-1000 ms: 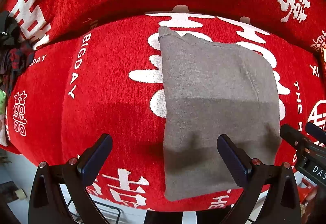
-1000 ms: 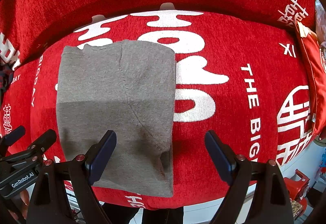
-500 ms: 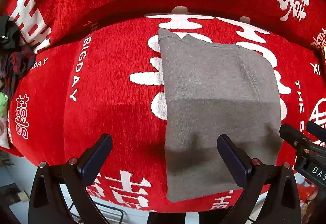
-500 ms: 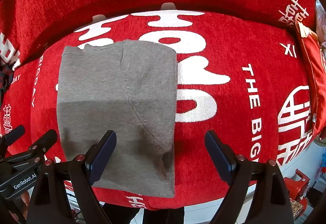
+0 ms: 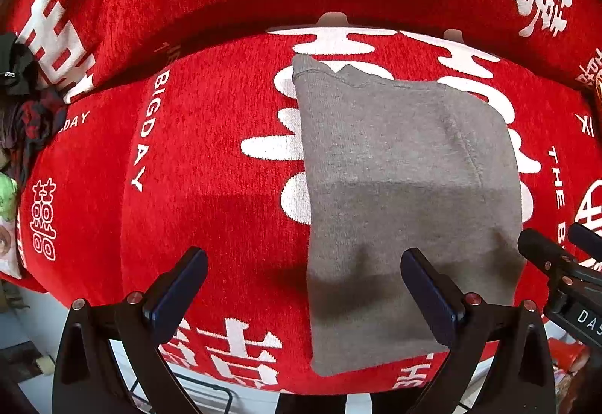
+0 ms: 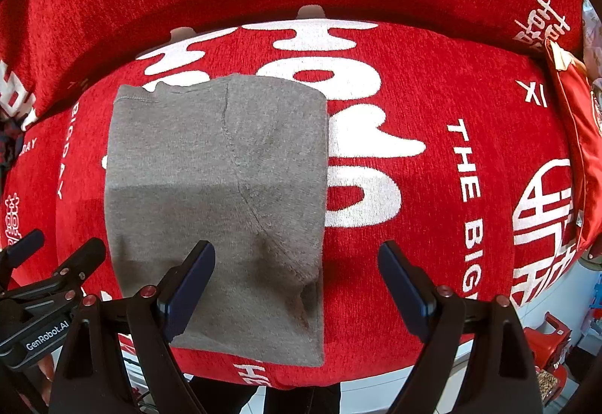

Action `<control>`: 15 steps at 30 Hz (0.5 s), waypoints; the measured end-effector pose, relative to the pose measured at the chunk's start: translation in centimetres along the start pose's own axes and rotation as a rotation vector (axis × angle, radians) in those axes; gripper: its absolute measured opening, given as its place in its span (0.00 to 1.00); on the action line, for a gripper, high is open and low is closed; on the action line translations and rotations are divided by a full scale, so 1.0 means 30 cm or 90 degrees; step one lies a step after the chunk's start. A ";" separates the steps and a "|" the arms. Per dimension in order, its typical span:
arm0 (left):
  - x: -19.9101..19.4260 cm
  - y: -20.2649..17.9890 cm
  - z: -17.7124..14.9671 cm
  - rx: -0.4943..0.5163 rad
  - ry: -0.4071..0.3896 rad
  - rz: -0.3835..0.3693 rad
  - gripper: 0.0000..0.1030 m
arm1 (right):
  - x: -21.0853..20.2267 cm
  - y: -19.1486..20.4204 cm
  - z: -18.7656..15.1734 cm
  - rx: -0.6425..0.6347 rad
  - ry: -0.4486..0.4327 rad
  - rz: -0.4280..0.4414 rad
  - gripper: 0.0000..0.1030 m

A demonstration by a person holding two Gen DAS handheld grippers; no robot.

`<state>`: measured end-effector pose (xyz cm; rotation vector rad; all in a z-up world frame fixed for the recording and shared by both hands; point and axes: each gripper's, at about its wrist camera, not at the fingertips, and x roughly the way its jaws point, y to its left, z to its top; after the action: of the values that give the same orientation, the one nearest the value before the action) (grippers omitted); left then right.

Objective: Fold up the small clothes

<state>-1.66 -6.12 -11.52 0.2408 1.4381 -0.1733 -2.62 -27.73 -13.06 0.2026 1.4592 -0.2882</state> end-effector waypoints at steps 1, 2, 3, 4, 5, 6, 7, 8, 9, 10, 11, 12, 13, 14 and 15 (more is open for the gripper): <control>0.001 0.000 0.000 0.001 -0.001 0.003 1.00 | 0.000 0.000 0.000 0.000 0.000 0.000 0.88; 0.001 0.002 0.000 0.000 -0.002 0.006 1.00 | 0.001 0.001 0.000 -0.001 0.000 0.000 0.88; 0.002 0.003 0.000 -0.002 -0.003 0.010 1.00 | 0.001 0.001 -0.001 -0.001 0.000 0.000 0.88; 0.002 0.006 0.000 -0.005 -0.003 0.010 1.00 | 0.001 0.001 -0.002 0.000 0.000 0.000 0.88; 0.003 0.009 0.000 -0.007 -0.004 0.009 1.00 | 0.001 0.001 -0.002 0.000 0.000 0.000 0.88; 0.003 0.011 0.001 -0.009 -0.004 0.008 1.00 | 0.001 0.002 -0.003 0.000 0.000 0.000 0.88; 0.002 0.013 0.000 -0.010 -0.005 0.008 1.00 | 0.001 0.002 -0.003 0.000 0.000 0.000 0.88; 0.001 0.012 0.000 -0.009 -0.006 0.008 1.00 | 0.002 0.002 -0.003 0.000 0.000 0.000 0.88; 0.001 0.010 0.000 -0.007 -0.007 0.008 1.00 | 0.002 0.002 -0.003 0.000 0.000 0.000 0.88; 0.001 0.008 -0.001 -0.004 -0.008 0.008 1.00 | 0.002 0.002 -0.003 0.000 0.000 0.000 0.88; 0.001 0.007 -0.002 -0.002 -0.009 0.009 1.00 | 0.002 0.002 -0.004 0.000 0.000 0.000 0.88; 0.001 0.005 -0.002 -0.002 -0.009 0.009 1.00 | 0.002 0.002 -0.004 0.000 0.000 0.000 0.88; 0.001 0.006 -0.002 -0.002 -0.009 0.008 1.00 | 0.002 0.002 -0.004 0.000 0.000 0.000 0.88; 0.000 0.006 -0.002 -0.003 -0.010 0.010 1.00 | 0.002 0.002 -0.005 0.000 0.000 0.000 0.88; 0.000 0.005 -0.001 -0.003 -0.010 0.010 1.00 | 0.002 0.001 -0.006 0.001 -0.001 0.000 0.88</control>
<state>-1.64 -5.98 -11.50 0.2461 1.4204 -0.1582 -2.77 -27.64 -13.13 0.2032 1.4581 -0.2892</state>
